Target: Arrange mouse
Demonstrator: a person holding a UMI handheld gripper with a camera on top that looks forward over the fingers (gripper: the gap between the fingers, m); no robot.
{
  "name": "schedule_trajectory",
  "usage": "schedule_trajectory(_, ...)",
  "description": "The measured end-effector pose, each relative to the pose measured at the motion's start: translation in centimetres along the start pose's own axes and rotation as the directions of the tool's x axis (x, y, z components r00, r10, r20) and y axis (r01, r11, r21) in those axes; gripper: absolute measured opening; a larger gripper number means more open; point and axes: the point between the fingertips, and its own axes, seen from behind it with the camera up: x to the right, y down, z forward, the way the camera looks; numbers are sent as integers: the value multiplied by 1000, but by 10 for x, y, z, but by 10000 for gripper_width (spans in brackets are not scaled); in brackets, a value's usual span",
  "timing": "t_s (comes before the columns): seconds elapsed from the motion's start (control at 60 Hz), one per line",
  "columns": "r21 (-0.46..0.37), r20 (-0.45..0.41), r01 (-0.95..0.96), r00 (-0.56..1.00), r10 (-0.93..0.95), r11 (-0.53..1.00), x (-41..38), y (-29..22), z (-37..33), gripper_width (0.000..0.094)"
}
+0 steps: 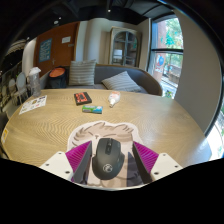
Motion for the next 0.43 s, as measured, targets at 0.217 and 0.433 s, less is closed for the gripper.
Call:
schedule_trajectory(0.217,140,61,-53,997,45,989,11,0,-70,857)
schedule_trajectory(0.433,217,145,-191,976,162,957,20,40,-141,859)
